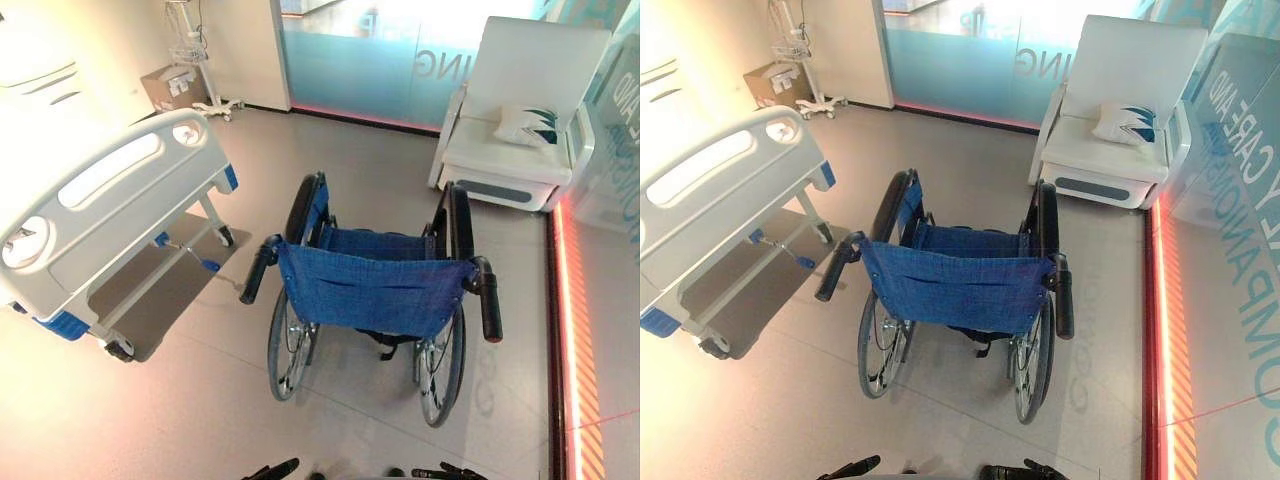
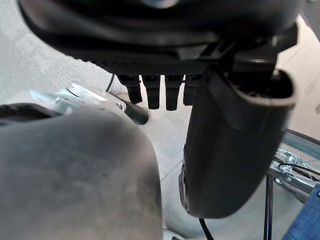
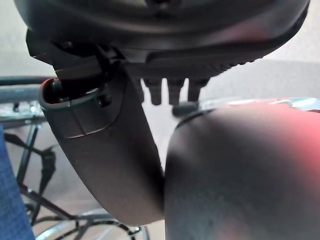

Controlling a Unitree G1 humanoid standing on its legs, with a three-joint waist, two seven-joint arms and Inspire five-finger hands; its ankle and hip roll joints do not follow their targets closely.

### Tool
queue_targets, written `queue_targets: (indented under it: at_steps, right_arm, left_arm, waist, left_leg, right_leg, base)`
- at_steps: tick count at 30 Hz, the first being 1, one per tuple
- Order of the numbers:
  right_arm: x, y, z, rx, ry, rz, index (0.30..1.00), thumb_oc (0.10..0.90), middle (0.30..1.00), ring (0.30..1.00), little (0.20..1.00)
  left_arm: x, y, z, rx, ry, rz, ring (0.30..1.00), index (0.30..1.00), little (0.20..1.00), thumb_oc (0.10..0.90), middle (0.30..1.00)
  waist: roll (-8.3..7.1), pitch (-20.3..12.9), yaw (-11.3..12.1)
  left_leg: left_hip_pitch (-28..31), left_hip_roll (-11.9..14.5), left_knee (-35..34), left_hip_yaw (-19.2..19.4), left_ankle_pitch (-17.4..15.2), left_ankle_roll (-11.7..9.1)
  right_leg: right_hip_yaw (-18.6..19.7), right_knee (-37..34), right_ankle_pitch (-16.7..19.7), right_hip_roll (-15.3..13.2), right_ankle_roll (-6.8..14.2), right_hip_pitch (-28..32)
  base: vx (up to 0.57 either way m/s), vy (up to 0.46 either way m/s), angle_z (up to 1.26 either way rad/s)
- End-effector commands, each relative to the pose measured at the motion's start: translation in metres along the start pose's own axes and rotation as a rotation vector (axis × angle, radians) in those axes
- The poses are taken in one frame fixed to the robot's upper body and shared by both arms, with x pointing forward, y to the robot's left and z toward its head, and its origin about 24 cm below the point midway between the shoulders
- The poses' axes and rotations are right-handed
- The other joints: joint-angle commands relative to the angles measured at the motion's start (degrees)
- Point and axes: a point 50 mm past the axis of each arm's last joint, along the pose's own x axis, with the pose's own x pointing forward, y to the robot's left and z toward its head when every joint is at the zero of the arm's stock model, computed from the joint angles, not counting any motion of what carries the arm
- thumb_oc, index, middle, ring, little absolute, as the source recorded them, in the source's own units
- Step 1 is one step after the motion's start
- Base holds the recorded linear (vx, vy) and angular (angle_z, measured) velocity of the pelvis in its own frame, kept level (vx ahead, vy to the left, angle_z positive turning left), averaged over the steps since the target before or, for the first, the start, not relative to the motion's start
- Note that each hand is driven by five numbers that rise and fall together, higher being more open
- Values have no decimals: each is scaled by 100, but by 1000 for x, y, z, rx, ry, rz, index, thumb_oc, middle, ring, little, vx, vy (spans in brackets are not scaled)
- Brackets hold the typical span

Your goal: Push the wheelchair next to the bed

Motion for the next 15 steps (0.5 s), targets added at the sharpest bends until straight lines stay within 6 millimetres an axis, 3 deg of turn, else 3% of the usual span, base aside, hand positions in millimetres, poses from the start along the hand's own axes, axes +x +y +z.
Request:
queue_targets:
  at_steps: [1, 15]
  right_arm:
    - [2, 10, -16, -17, 48, -1, 900, 800, 900, 900, 900]
    - [2, 8, -15, -21, 42, -17, 900, 800, 900, 900, 900]
  left_arm:
    - [3, -15, 1, 13, 31, -56, 900, 900, 900, 800, 900]
    - [3, -12, 1, 42, 59, -1, 900, 900, 900, 800, 900]
  waist:
    - [-63, 27, -40]
    - [-56, 14, -106]
  left_leg:
    - [-296, -218, -34, 292, 116, 67]
    - [-172, -180, -34, 384, 67, 68]
  right_leg:
    - [-141, 15, 231, -312, 197, -44]
    - [-101, 15, 182, -307, 183, 60]
  base:
    - [0, 0, 0]
    - [0, 0, 0]
